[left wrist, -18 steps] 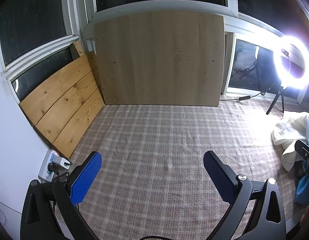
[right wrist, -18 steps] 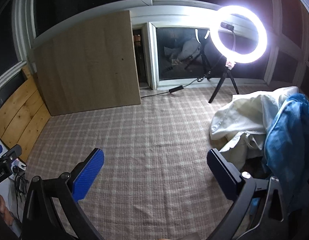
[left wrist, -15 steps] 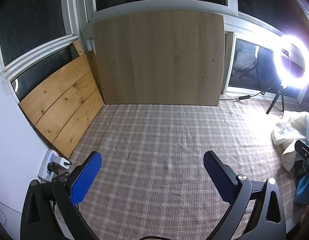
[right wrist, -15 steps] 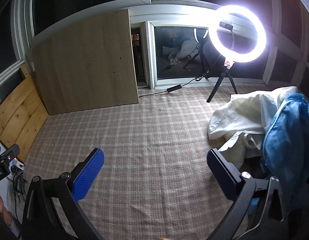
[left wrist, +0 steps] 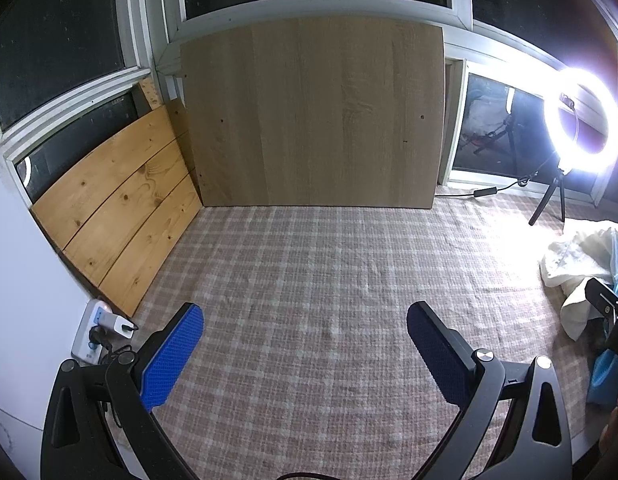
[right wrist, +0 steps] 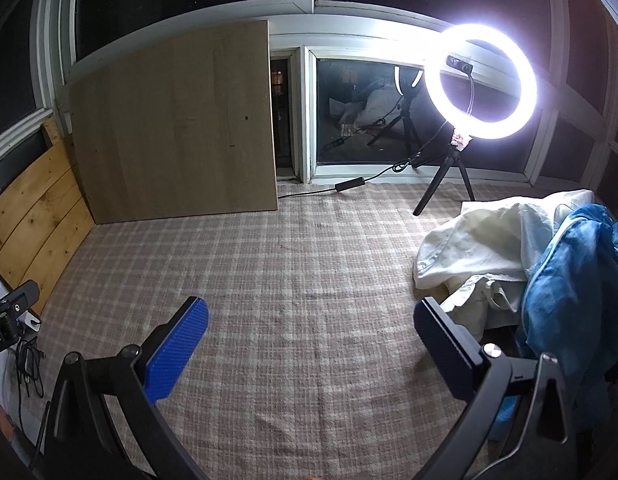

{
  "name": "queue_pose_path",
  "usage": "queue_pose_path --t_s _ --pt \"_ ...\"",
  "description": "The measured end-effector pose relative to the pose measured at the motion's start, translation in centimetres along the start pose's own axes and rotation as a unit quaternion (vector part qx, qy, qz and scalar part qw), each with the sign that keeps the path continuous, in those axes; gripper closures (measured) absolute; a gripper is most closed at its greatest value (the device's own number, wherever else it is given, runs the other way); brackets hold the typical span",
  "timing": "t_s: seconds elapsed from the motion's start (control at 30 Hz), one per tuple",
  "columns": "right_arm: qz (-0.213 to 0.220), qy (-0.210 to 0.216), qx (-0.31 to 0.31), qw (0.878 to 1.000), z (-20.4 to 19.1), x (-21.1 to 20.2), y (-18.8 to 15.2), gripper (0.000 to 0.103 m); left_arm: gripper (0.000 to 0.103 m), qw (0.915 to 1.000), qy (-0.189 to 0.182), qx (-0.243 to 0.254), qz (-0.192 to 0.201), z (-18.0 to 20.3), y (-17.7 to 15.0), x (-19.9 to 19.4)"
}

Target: Fold clothes

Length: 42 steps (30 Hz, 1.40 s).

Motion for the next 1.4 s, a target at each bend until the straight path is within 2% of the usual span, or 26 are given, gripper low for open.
queue_pose_path --t_s 0.63,1.4 --pt "-0.001 0.002 -0.010 1.000 -0.6 0.3 0.2 0.000 0.000 1.0000 0.007 -0.001 0.002 -0.1 -0.1 0.5" --pt "-0.007 0.001 -0.009 1.000 -0.5 0.8 0.2 0.000 0.000 1.0000 -0.003 0.006 0.006 0.3 0.6 1.1"
Point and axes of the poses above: each gripper's, at about its wrist camera, not at the fingertips, and x roughly the way its jaws point, z to its right, y to its top, the point moved 2 cm from there along x, roughly the way its jaws point, and after that the axes turned 14 degrees about -y, right-handed, at the moved point
